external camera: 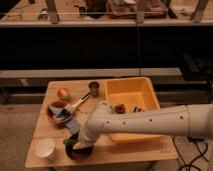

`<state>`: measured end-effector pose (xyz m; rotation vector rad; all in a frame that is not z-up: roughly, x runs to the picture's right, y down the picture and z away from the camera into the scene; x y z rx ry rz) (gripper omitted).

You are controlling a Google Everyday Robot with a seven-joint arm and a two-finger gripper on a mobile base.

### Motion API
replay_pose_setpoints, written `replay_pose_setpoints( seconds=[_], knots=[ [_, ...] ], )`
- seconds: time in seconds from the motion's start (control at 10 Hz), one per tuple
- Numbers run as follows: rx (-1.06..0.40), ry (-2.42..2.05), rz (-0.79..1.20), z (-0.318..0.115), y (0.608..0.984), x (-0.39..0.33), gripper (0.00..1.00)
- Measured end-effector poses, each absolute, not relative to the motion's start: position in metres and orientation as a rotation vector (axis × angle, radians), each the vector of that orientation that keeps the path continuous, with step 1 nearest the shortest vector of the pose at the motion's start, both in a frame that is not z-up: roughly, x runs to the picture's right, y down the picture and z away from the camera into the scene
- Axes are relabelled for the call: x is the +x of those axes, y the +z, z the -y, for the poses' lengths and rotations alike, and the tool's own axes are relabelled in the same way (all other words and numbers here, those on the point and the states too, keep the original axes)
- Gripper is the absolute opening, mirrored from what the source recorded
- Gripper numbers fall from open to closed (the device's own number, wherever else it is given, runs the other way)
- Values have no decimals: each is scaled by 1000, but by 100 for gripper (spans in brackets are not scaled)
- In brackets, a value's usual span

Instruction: Place banana in red bowl

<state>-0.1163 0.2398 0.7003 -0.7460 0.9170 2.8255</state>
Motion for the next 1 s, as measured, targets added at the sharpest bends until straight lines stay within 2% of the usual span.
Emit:
replay_pose_setpoints(
  seconds=[0.4,0.7,1.0],
  knots=[
    [-766,2923,-843,-182,679,-99,4],
    [-860,3025,-810,-140,697,-96,4],
    [-988,3120,-746,-91,730,-124,4]
  ],
)
